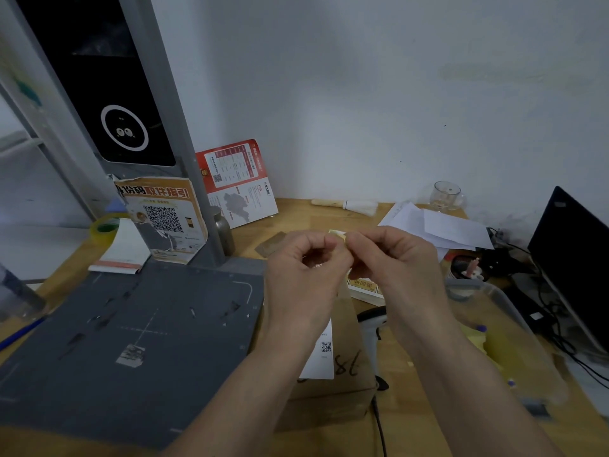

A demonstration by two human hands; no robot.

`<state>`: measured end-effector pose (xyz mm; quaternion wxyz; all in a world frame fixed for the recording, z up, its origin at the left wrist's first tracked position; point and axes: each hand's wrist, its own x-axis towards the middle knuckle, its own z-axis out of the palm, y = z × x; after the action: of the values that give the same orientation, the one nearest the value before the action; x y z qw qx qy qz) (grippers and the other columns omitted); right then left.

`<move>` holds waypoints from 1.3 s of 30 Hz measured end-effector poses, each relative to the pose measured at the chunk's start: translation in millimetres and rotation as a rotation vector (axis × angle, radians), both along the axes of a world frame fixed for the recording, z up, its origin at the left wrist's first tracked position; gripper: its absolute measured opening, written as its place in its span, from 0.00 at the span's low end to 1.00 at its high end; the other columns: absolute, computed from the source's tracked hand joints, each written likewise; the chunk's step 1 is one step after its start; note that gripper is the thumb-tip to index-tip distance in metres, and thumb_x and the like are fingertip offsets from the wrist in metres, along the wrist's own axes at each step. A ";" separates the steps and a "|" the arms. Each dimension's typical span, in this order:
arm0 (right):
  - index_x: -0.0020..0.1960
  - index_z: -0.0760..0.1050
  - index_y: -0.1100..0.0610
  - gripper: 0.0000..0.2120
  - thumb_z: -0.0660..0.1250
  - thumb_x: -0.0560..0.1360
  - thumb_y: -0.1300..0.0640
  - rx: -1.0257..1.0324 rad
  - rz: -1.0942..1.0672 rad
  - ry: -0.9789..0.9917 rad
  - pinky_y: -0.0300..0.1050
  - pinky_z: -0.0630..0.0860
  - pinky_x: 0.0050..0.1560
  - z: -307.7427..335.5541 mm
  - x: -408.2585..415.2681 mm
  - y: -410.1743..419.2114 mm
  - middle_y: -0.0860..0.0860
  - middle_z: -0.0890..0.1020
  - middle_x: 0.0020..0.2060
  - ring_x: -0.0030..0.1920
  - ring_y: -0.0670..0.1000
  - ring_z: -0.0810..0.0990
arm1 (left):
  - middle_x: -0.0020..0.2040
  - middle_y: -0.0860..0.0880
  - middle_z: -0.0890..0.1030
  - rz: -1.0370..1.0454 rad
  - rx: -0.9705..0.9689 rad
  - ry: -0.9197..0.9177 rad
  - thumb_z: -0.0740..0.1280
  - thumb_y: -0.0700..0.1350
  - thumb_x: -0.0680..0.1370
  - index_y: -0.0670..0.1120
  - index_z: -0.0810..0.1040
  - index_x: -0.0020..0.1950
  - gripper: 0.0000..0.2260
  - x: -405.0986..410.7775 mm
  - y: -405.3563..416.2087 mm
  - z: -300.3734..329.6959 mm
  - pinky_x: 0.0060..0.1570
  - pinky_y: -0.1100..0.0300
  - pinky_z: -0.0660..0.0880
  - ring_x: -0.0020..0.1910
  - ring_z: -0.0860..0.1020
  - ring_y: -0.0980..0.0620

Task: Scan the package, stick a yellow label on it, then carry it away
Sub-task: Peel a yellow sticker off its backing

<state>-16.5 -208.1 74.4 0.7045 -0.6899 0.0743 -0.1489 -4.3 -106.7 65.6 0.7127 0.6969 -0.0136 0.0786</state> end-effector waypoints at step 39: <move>0.35 0.77 0.63 0.06 0.69 0.71 0.66 0.365 0.045 0.054 0.50 0.76 0.48 -13.6 8.2 -0.2 0.61 0.79 0.37 0.42 0.57 0.78 | 0.37 0.47 0.85 -0.042 -0.286 0.237 0.71 0.40 0.72 0.47 0.84 0.35 0.07 3.6 -4.5 -5.2 0.52 0.57 0.79 0.48 0.84 0.48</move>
<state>-8.3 -208.3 60.8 0.8190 -0.5557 0.1036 -0.0987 -0.8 -111.1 60.4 0.8026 0.5924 0.0672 -0.0180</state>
